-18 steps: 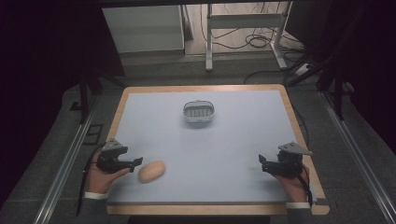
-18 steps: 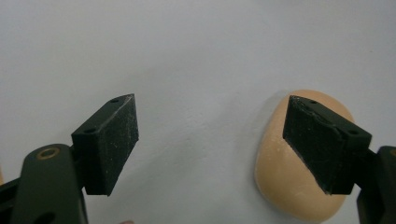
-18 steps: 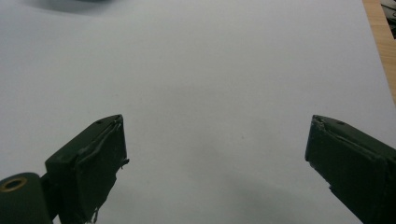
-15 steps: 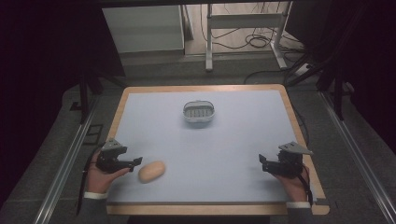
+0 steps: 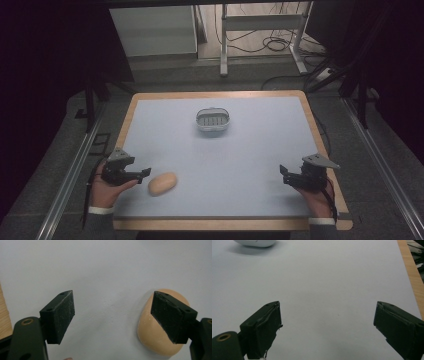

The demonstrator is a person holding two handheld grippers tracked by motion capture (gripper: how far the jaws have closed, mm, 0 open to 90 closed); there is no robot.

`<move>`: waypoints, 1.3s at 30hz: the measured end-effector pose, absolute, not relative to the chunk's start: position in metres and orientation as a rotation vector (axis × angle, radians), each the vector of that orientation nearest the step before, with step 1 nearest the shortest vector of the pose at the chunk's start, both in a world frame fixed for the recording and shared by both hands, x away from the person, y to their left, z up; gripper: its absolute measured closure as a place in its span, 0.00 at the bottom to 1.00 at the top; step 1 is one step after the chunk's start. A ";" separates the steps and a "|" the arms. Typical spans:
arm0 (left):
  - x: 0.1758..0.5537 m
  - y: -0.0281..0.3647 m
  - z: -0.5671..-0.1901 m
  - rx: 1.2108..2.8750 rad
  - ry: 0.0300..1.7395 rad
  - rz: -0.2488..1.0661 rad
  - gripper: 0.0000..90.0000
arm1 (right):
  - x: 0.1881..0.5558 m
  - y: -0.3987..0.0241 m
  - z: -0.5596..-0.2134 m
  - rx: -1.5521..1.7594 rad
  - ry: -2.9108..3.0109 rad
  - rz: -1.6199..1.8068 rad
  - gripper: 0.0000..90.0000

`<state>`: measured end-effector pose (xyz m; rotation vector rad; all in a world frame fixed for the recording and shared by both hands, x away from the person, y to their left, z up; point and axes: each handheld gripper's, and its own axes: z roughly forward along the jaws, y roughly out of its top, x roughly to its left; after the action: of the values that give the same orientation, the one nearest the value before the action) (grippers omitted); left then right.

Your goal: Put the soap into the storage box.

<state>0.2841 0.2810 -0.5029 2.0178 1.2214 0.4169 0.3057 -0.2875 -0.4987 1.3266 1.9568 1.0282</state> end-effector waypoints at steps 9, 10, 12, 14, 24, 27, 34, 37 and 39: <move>0.286 0.282 -0.501 2.028 1.201 0.383 0.22 | 0.305 -0.293 -0.502 1.357 1.962 1.007 0.08; 0.287 0.279 -0.500 2.040 1.202 0.381 0.22 | 0.305 -0.295 -0.503 1.357 1.961 1.002 0.08; 0.288 0.275 -0.499 2.051 1.194 0.375 0.22 | 0.305 -0.298 -0.502 1.363 1.950 1.002 0.08; 0.289 0.272 -0.497 2.070 1.186 0.374 0.22 | 0.304 -0.300 -0.502 1.371 1.947 1.006 0.08; 0.284 0.269 -0.477 2.102 1.149 0.394 0.21 | 0.303 -0.301 -0.498 1.357 1.943 0.992 0.09; 0.282 0.269 -0.472 2.105 1.125 0.376 0.21 | 0.303 -0.300 -0.498 1.353 1.946 0.989 0.09; 0.281 0.266 -0.468 2.127 1.102 0.362 0.21 | 0.302 -0.300 -0.498 1.351 1.945 0.977 0.09; 0.281 0.264 -0.467 2.143 1.088 0.351 0.21 | 0.301 -0.300 -0.498 1.355 1.942 0.973 0.09; 0.281 0.262 -0.466 2.150 1.081 0.340 0.21 | 0.300 -0.300 -0.498 1.356 1.941 0.974 0.09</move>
<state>0.2806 0.2620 -0.4665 2.1505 1.0811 0.3401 0.3001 -0.3004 -0.4977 1.3564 1.9405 0.9741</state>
